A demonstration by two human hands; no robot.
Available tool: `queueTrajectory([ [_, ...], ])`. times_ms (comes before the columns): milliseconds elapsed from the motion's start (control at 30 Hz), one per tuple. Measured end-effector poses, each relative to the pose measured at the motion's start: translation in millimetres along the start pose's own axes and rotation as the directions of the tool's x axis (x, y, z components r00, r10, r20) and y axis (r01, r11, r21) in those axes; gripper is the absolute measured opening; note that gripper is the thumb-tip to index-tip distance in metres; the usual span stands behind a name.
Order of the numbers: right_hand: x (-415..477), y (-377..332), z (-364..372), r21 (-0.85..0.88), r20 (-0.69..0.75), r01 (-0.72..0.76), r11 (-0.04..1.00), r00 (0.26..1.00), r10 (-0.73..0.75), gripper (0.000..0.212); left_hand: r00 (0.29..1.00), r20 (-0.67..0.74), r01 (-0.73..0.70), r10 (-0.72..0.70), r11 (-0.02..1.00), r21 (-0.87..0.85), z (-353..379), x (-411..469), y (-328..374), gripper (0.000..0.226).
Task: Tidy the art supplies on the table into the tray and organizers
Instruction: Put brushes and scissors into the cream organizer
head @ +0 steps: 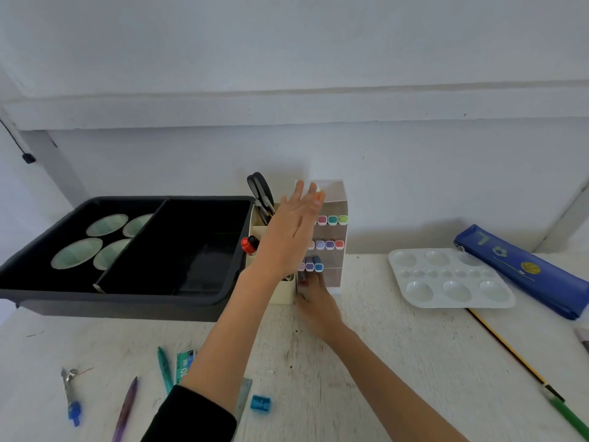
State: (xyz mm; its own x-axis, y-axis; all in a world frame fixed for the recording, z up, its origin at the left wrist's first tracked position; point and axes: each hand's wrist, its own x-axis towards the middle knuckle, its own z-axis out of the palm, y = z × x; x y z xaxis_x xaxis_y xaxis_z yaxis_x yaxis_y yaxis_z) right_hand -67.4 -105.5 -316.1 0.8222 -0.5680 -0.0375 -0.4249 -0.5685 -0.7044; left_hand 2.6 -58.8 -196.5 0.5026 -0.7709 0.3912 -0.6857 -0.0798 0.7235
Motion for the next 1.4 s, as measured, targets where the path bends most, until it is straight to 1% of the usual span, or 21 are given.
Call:
queueTrajectory([
  [33,-6,-2,0,0.007,0.009,0.001,1.000,1.000,-0.001,0.054,0.999,-0.003,-0.040,0.040,0.997,0.070,-1,-7,1,0.054],
  [67,-12,-4,0,0.008,0.021,-0.001,1.000,1.000,0.001,0.061,0.995,-0.056,-0.070,0.077,0.991,0.117,-2,-16,2,0.052],
  [100,-20,-7,3,0.009,0.021,-0.009,1.000,1.000,0.008,0.067,0.985,-0.145,-0.075,0.095,0.988,0.134,-5,-29,3,0.053],
  [167,-38,-13,8,0.016,-0.073,-0.072,0.997,0.995,0.073,0.069,0.941,-0.334,-0.029,0.063,0.994,0.104,-7,-60,4,0.050],
  [200,-48,-18,11,0.039,-0.148,-0.112,0.993,0.982,0.116,0.065,0.908,-0.417,0.008,0.034,0.995,0.099,-9,-79,3,0.047],
  [267,-68,-31,17,0.172,-0.245,-0.159,0.972,0.949,0.199,0.050,0.844,-0.536,0.088,-0.013,0.990,0.114,-12,-118,-8,0.043],
  [333,-83,-41,27,0.303,-0.231,-0.118,0.946,0.954,0.193,0.038,0.796,-0.602,0.188,-0.062,0.971,0.148,-18,-158,-26,0.042],
  [400,-92,-50,38,0.320,-0.174,-0.054,0.946,0.978,0.115,0.031,0.763,-0.631,0.316,-0.141,0.932,0.174,-27,-196,-46,0.048],
  [467,-97,-60,51,0.300,-0.132,0.031,0.954,0.991,0.010,0.030,0.726,-0.644,0.465,-0.241,0.862,0.201,-39,-229,-64,0.058],
  [533,-98,-69,63,0.258,-0.061,0.096,0.961,0.995,-0.082,0.029,0.687,-0.638,0.606,-0.349,0.759,0.237,-49,-254,-78,0.060],
  [567,-97,-74,70,0.232,-0.016,0.119,0.966,0.993,-0.119,0.029,0.674,-0.622,0.653,-0.398,0.715,0.251,-53,-265,-82,0.060],
  [633,-93,-83,79,0.162,0.081,0.192,0.968,0.975,-0.207,0.031,0.677,-0.572,0.694,-0.464,0.660,0.286,-56,-278,-87,0.060],
  [733,-84,-93,84,0.038,0.226,0.305,0.952,0.925,-0.305,0.043,0.675,-0.560,0.703,-0.481,0.651,0.288,-56,-282,-89,0.058],
  [800,-79,-94,86,-0.006,0.296,0.312,0.950,0.908,-0.296,0.057,0.666,-0.562,0.710,-0.491,0.648,0.275,-57,-279,-88,0.054],
  [867,-76,-94,90,-0.057,0.333,0.326,0.944,0.897,-0.290,0.067,0.675,-0.533,0.711,-0.510,0.642,0.286,-57,-277,-89,0.046],
  [1000,-71,-90,101,-0.104,0.250,0.347,0.932,0.916,-0.313,0.059,0.678,-0.500,0.723,-0.539,0.610,0.324,-57,-274,-92,0.045],
  [1133,-72,-77,108,-0.048,0.166,0.319,0.947,0.937,-0.307,0.051,0.677,-0.519,0.717,-0.521,0.627,0.306,-55,-272,-93,0.044],
  [1200,-72,-75,110,-0.030,0.186,0.289,0.957,0.942,-0.278,0.066,0.681,-0.516,0.713,-0.519,0.629,0.309,-54,-273,-95,0.043],
  [1267,-68,-78,110,-0.102,0.255,0.316,0.943,0.925,-0.283,0.078,0.689,-0.503,0.710,-0.522,0.626,0.322,-53,-273,-98,0.043],
  [1333,-63,-84,107,-0.134,0.320,0.344,0.929,0.903,-0.288,0.075,0.697,-0.495,0.705,-0.518,0.619,0.346,-53,-273,-100,0.043],
  [1400,-60,-87,103,-0.074,0.342,0.313,0.947,0.900,-0.271,0.064,0.697,-0.491,0.709,-0.523,0.607,0.359,-53,-273,-100,0.044],
])
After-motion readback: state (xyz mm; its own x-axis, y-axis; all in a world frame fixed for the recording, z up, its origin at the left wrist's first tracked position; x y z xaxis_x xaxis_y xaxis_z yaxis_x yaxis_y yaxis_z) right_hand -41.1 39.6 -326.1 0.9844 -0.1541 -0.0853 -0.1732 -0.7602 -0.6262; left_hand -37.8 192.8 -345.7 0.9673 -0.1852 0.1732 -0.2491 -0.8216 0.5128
